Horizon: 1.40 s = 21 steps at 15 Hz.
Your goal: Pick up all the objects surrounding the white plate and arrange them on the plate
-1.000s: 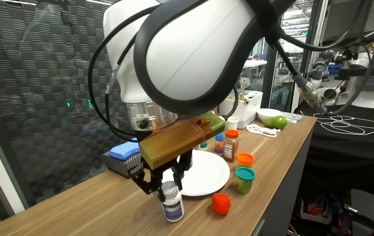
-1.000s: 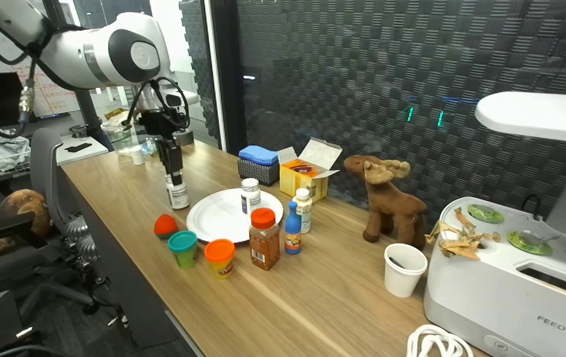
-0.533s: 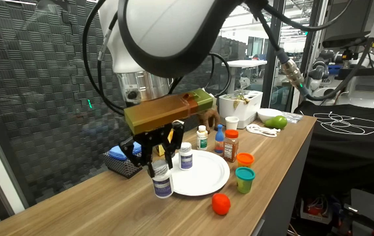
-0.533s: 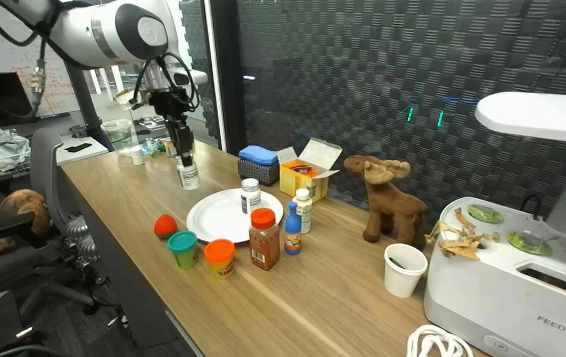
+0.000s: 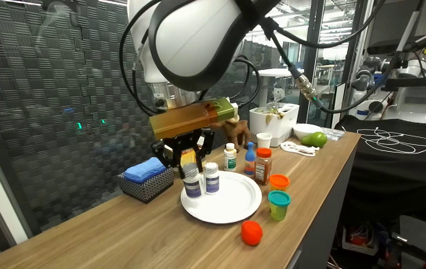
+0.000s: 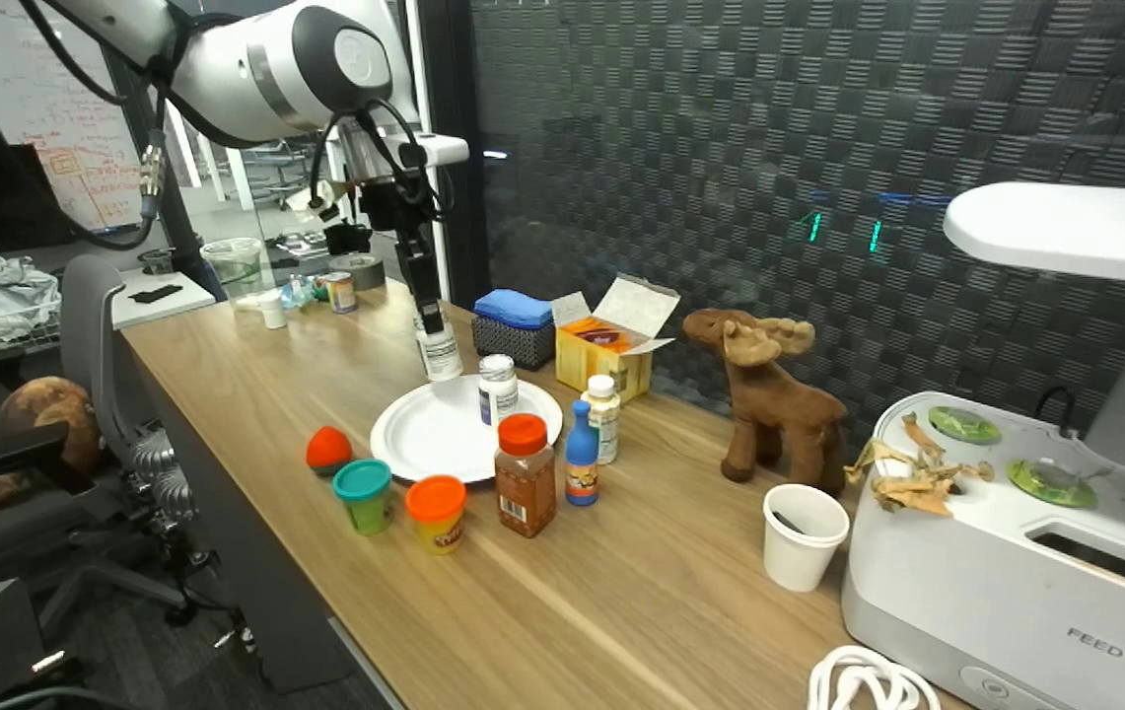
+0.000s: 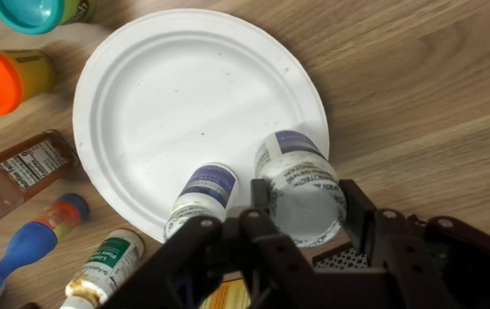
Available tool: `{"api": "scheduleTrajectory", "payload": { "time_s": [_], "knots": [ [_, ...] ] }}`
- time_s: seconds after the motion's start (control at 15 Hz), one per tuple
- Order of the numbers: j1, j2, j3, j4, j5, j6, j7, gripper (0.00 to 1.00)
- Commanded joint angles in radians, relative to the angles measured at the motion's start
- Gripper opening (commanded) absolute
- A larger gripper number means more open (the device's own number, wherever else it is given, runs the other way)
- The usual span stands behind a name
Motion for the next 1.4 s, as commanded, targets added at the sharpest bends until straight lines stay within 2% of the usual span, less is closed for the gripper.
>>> {"api": "scheduleTrajectory", "payload": {
  "time_s": [0.0,0.47,0.87,1.33],
  "knots": [
    [-0.013,0.043,-0.006,0.051,0.018,-0.05,0.036,0.2],
    [-0.042,0.078,-0.01,0.053,0.057,-0.047,0.066,0.2],
    [-0.049,0.112,-0.031,0.08,0.063,-0.032,0.145,0.2],
    [-0.085,0.122,-0.006,0.107,0.189,-0.051,0.141,0.2]
  ]
}}
